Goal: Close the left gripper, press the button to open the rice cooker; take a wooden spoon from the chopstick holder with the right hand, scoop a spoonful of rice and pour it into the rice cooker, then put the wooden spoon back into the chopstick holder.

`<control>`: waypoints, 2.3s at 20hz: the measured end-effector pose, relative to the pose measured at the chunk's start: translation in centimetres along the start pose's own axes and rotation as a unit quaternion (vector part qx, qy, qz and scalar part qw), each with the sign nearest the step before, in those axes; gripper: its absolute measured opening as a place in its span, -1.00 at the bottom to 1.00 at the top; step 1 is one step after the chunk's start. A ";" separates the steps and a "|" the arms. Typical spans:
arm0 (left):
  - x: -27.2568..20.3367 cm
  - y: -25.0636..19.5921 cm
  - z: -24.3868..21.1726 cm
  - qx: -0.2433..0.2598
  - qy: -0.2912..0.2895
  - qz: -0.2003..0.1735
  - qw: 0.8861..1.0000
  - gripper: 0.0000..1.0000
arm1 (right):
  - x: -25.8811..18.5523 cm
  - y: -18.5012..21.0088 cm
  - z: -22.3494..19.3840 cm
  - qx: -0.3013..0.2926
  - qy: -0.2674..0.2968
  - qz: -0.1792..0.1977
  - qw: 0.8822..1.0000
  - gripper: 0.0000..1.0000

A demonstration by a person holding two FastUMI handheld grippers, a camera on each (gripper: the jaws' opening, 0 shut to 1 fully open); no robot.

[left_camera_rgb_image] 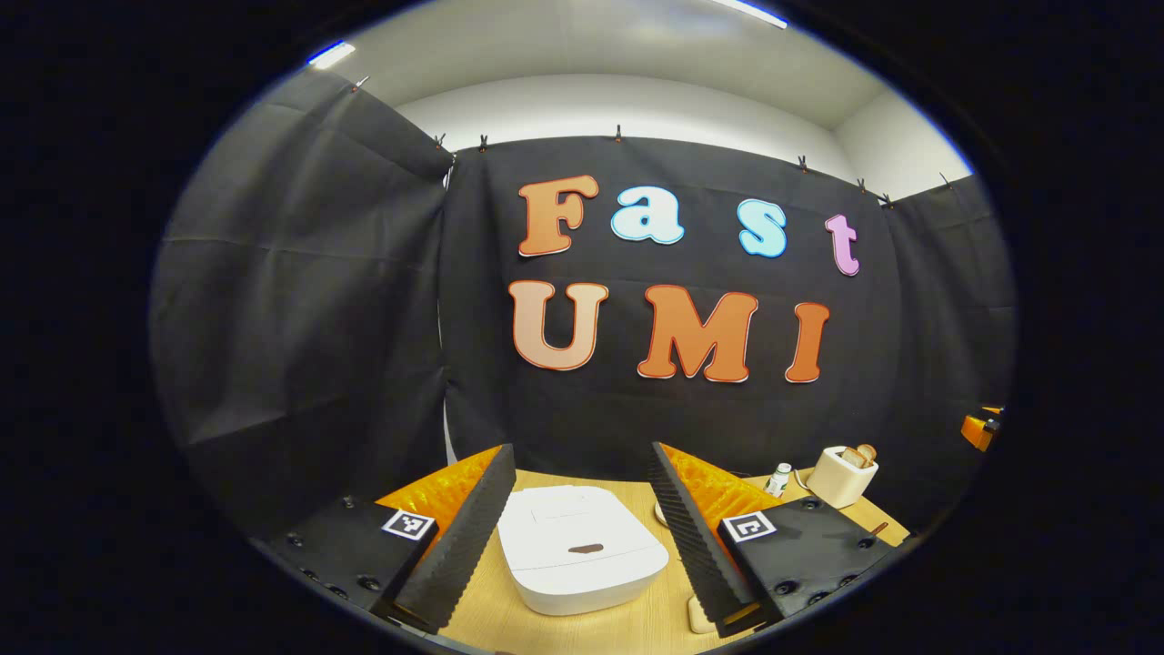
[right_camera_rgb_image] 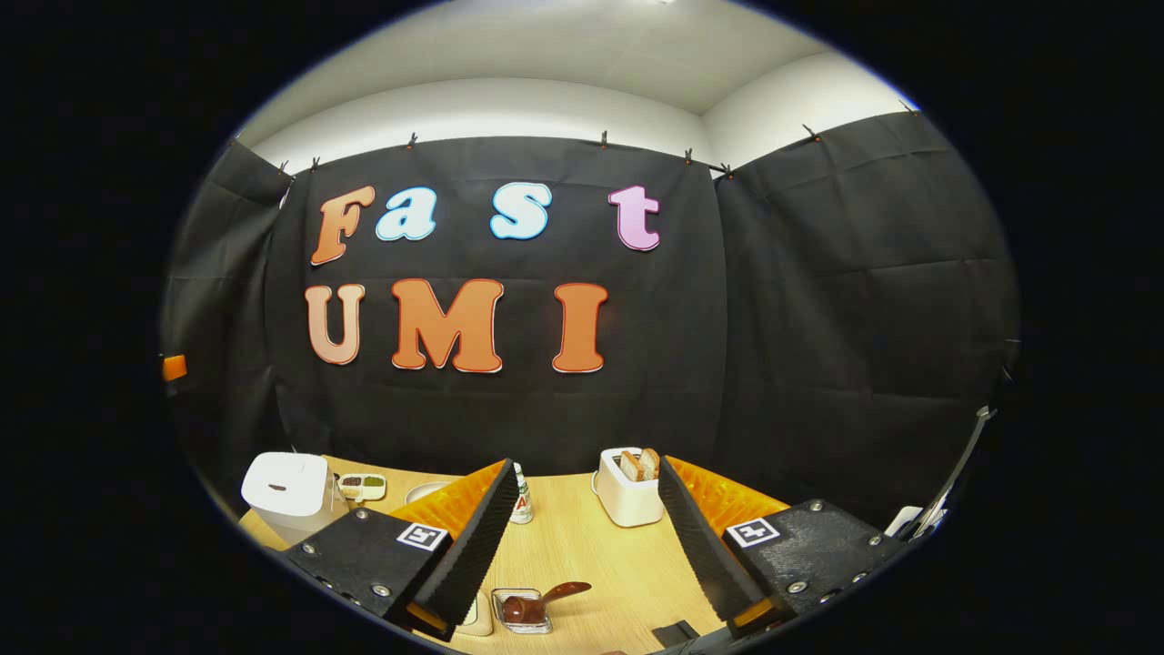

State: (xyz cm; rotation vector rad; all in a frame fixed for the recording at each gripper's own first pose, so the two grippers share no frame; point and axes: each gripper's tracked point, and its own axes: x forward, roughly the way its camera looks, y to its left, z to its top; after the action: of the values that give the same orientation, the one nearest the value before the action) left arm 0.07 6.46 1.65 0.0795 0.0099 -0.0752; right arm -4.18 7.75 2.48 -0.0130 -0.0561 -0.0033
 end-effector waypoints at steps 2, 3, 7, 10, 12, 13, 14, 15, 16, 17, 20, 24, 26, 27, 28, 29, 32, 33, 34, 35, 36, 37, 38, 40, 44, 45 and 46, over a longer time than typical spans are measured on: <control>-0.1 0.1 0.3 0.001 -0.002 0.005 1.000 0.66 | 0.1 -0.3 0.1 -0.005 -0.003 -0.006 1.000 0.92; -0.2 0.1 0.4 0.003 -0.002 0.002 1.000 0.55 | 0.3 -0.3 0.1 -0.006 -0.004 -0.009 1.000 0.92; 0.0 1.2 0.3 0.019 0.003 0.022 1.000 -0.06 | 0.6 0.3 -0.6 -0.004 0.004 -0.003 1.000 0.91; -0.2 0.9 0.6 0.021 -0.008 0.032 0.999 -0.78 | 0.8 0.6 -1.0 -0.014 0.010 -0.001 1.000 0.92; -0.2 0.6 0.3 0.013 -0.002 0.023 1.000 -0.80 | 1.0 0.8 -1.0 -0.019 0.010 0.001 1.000 0.92; 0.1 0.5 0.0 0.010 0.005 0.018 1.000 -0.80 | 0.9 1.0 -1.1 -0.019 0.010 0.002 1.000 0.92; 0.2 0.3 -0.5 0.004 0.012 0.011 1.000 -0.80 | 1.0 1.2 -1.1 -0.018 0.010 0.005 1.000 0.92; 0.5 0.1 -0.6 -0.003 0.015 0.004 1.000 -0.78 | 1.1 1.2 -1.2 -0.017 0.011 0.006 1.000 0.92; 1.3 0.7 -0.5 -0.006 0.017 0.013 1.000 -0.81 | 1.2 1.2 -1.2 -0.018 0.013 0.005 1.000 0.92; 2.9 0.7 -0.8 -0.009 0.022 0.011 1.000 -0.91 | 1.2 1.2 -1.4 -0.019 0.014 0.005 1.000 0.92; 2.1 -0.3 -2.4 -0.018 0.039 -0.012 0.999 -0.89 | 1.5 1.3 -1.7 -0.020 0.018 0.005 1.000 0.92; 4.7 -1.2 -4.8 -0.009 0.077 -0.031 0.996 -0.92 | 1.8 1.4 -1.7 -0.023 0.017 0.006 1.000 0.92; 6.1 -1.7 -6.3 -0.005 0.097 -0.041 0.994 -0.92 | 1.9 1.5 -1.9 -0.024 0.019 0.007 0.999 0.92; 6.9 -2.0 -7.2 -0.002 0.110 -0.047 0.993 -0.92 | 2.0 1.4 -2.2 -0.024 0.022 0.005 0.999 0.92; 7.6 -2.1 -8.2 0.003 0.121 -0.049 0.991 -0.92 | 2.1 1.3 -2.4 -0.022 0.025 0.005 0.999 0.92; 8.5 -2.4 -9.1 0.005 0.131 -0.053 0.990 -0.92 | 2.2 1.2 -2.6 -0.021 0.028 0.003 0.999 0.92; 11.0 -3.3 -11.8 0.004 0.161 -0.067 0.985 -0.92 | 2.6 1.0 -3.3 -0.025 0.037 0.000 0.999 0.92; 11.9 -3.4 -12.9 0.005 0.173 -0.069 0.983 -0.92 | 2.7 0.8 -3.6 -0.027 0.040 -0.003 0.999 0.92; 12.8 -3.3 -14.1 0.005 0.184 -0.067 0.981 -0.92 | 2.8 0.7 -3.9 -0.029 0.043 -0.005 0.999 0.92; 13.6 -3.2 -15.3 0.006 0.199 -0.065 0.978 -0.92 | 2.8 0.7 -4.0 -0.028 0.046 -0.006 0.999 0.92; 14.1 -2.9 -16.4 0.011 0.207 -0.063 0.976 -0.92 | 2.8 0.5 -4.3 -0.028 0.049 -0.007 0.998 0.92; 14.8 -2.6 -17.6 0.017 0.218 -0.060 0.974 -0.92 | 2.9 0.3 -4.6 -0.030 0.053 -0.009 0.998 0.92; 15.7 -2.7 -19.1 0.016 0.228 -0.060 0.972 -0.92 | 3.0 0.0 -5.1 -0.033 0.058 -0.013 0.998 0.92; 16.7 -2.7 -21.4 0.002 0.252 -0.060 0.966 -0.92 | 3.0 -0.5 -5.6 -0.033 0.067 -0.020 0.997 0.92; 17.7 -2.2 -24.8 -0.009 0.285 -0.054 0.957 -0.92 | 3.1 -1.3 -5.9 -0.026 0.071 -0.030 0.997 0.92; 17.6 -2.3 -25.5 -0.011 0.294 -0.056 0.954 -0.92 | 3.1 -1.7 -6.0 -0.027 0.072 -0.035 0.996 0.92; 17.6 -2.2 -26.1 -0.013 0.301 -0.057 0.952 -0.92 | 3.1 -1.9 -6.0 -0.028 0.073 -0.038 0.996 1.00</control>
State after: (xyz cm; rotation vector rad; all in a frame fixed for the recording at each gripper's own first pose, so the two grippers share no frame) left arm 17.23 5.04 -24.72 0.0729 0.6279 -0.1651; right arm -0.78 5.75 -3.28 -0.0659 0.0898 -0.0824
